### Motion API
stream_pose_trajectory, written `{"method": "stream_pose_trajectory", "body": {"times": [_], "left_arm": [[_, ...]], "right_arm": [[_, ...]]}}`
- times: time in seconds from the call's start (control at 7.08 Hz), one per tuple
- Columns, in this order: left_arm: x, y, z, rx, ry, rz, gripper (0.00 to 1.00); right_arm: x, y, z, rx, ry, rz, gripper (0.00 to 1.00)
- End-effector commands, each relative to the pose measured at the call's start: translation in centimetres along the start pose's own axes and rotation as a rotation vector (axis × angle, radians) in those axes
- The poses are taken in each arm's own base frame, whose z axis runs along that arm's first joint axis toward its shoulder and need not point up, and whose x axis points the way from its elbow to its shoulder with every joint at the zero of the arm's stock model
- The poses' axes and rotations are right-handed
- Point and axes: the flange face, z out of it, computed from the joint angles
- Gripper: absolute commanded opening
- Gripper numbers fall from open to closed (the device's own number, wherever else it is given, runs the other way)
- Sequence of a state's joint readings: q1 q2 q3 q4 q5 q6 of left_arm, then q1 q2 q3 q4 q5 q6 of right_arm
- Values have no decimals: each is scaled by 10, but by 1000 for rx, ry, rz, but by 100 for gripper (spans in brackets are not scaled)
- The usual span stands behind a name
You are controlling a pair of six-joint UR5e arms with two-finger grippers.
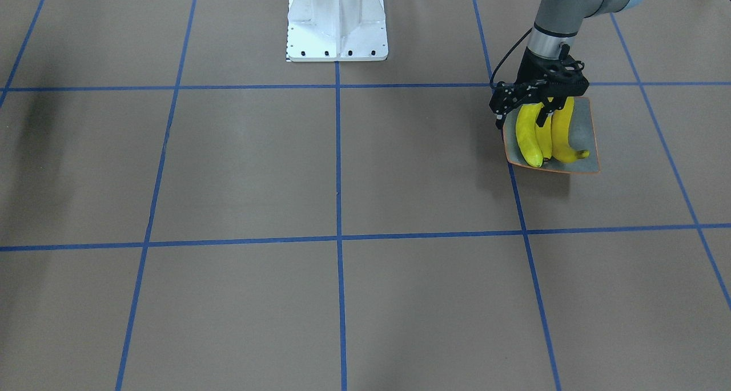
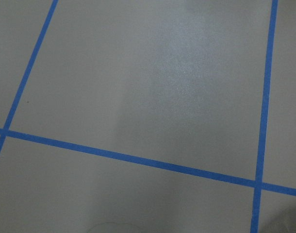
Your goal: Transfer all bananas from basket to plate
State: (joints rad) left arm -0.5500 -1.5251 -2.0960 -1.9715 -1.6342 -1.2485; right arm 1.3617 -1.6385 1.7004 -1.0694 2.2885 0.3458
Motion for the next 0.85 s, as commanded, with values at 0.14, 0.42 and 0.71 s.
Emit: {"method": "stream_pose_trajectory", "body": {"times": [0.14,0.42,0.71], "left_arm": [[28,-34,-14,-9,-32,90,100],[39,-36,-9,-16,-38,89,100],[43,-38,1,-17,-46,83,100]], "right_arm": [[62,13,-14,-97,77,-125,100],[137,46,0,-167,89,-198,100],[182,87,-3,-182,40,-133,100]]}}
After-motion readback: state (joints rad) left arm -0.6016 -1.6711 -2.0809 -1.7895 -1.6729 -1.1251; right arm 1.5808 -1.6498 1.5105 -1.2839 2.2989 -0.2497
